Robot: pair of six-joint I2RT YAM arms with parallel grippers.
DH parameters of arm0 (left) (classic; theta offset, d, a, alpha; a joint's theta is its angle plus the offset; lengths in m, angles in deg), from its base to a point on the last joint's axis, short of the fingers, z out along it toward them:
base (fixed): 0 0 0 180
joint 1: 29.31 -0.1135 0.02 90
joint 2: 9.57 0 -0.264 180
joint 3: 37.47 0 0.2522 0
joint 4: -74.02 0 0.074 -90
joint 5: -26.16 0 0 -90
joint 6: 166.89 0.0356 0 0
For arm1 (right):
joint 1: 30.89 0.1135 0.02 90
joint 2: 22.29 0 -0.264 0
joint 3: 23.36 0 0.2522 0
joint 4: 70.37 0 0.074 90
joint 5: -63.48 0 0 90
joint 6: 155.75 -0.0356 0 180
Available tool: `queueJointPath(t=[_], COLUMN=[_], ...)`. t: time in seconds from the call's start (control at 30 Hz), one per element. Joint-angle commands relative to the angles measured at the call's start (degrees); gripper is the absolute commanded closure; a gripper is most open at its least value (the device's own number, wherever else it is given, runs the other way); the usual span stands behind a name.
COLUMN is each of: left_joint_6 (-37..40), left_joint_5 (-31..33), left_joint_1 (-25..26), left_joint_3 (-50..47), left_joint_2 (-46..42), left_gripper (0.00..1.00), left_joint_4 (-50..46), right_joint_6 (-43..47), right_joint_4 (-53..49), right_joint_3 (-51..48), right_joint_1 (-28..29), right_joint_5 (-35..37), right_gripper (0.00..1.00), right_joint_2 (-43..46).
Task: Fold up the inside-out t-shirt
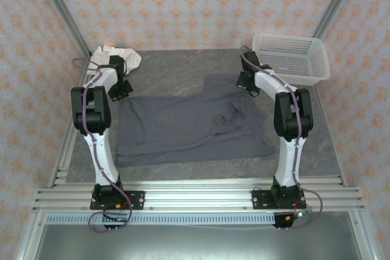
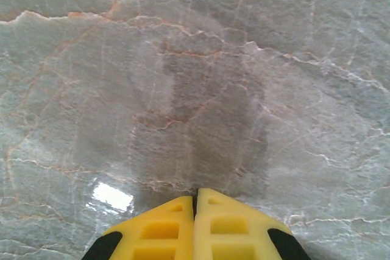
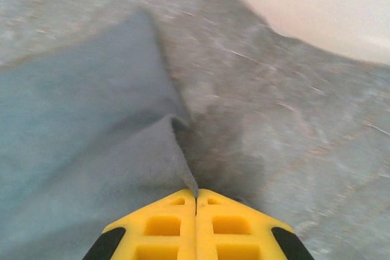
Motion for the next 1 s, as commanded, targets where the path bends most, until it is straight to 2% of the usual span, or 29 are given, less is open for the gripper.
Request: queueJointPath(t=[0.0, 0.23, 0.43, 0.6, 0.73, 0.83, 0.97], left_joint_6=[-0.97, -2.68, -3.64, -4.85, -9.64, -10.4, -9.62], left_joint_5=[2.69, 1.05, 2.06, 4.03, 6.63, 2.88, 2.93], left_joint_1=[-0.93, -0.93, -0.95, -1.04, -1.31, -1.33, -1.34], left_joint_3=[-1.19, -3.53, -6.67, -13.04, -19.89, -24.88, -28.35], left_joint_2=[-2.3, -5.81, -14.52, -23.49, -27.94, -29.71, -30.85], left_gripper=[1.0, 1.0, 1.0, 1.0, 1.0, 1.0, 1.0], left_joint_4=[-2.02, -0.88, -1.47, -3.23, -6.5, -6.03, -6.12], right_joint_6=[-1.09, -0.13, -0.88, -3.22, -6.79, -8.98, -9.98], right_joint_4=[1.09, -0.72, -1.63, -0.83, -0.47, -1.31, -4.31], right_joint_3=[-3.09, -0.5, 1.1, -5.52, -13.8, -18.56, -18.79], right_joint_1=[-2.72, -2.61, -2.62, -2.79, -2.79, -3.13, -3.58], right_joint_5=[4.94, 3.03, -1.08, -0.72, 0.04, 2.63, 2.25], right_gripper=[1.0, 1.0, 1.0, 1.0, 1.0, 1.0, 1.0], right_joint_2=[4.17, 3.22, 6.7, 12.84, 15.66, 17.19, 17.56])
